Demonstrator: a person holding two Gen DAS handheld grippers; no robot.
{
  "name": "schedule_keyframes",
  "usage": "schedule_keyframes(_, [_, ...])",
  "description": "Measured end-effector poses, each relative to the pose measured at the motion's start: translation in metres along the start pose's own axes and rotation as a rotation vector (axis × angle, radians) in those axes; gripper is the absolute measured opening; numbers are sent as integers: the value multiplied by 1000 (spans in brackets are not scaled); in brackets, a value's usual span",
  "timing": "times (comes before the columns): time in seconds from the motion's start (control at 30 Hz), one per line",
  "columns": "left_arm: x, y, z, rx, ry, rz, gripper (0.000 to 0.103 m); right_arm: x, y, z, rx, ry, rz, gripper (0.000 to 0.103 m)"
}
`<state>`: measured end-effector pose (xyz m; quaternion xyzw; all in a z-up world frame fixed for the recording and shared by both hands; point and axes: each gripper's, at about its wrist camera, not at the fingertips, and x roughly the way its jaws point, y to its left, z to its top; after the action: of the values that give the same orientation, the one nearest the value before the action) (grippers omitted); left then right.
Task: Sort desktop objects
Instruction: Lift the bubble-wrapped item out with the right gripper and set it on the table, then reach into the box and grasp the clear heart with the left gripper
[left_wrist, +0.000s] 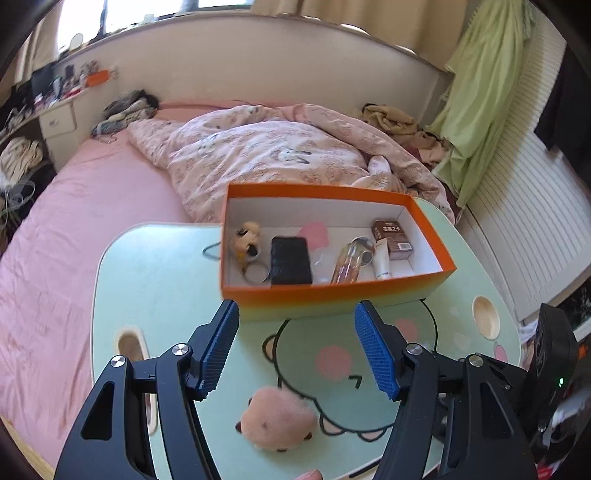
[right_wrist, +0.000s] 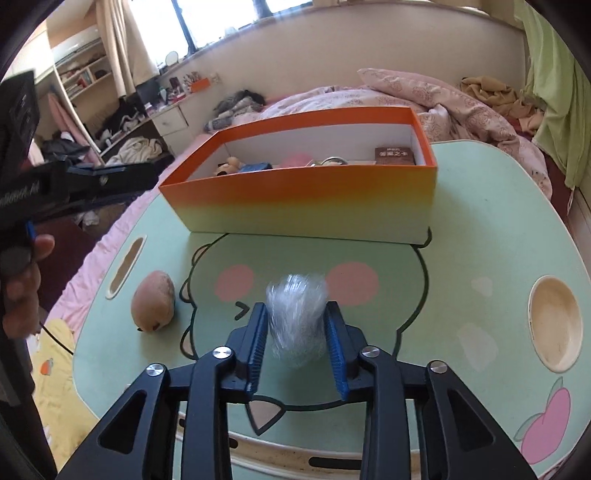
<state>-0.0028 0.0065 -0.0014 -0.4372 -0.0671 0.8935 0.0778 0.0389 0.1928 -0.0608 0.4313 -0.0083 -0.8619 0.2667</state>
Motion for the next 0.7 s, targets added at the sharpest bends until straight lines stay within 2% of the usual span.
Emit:
schedule_keyframes(0.1, [12, -10, 19, 36, 26, -37, 66, -10, -6, 1, 35, -41, 41, 58])
schedule_keyframes(0.13, [19, -13, 25, 44, 39, -44, 66, -14, -9, 2, 53, -56, 57, 59])
schedule_keyframes(0.37, [70, -44, 58, 136, 168, -98, 65, -25, -21, 4, 102, -74, 91, 59])
schedule_keyframes(0.4, [78, -48, 60, 144, 198, -108, 64, -26, -22, 4, 107, -74, 94, 59])
schedule_keyframes(0.47, [96, -53, 61, 156, 263, -136, 47, -28, -25, 4, 117, -76, 100, 59])
schedule_keyframes(0.5, [103, -55, 61, 159, 292, -142, 44, -30, -26, 5, 122, -76, 103, 59])
schedule_keyframes(0.7, [124, -62, 53, 191, 364, -120, 44, -30, -30, 5, 142, -80, 129, 59])
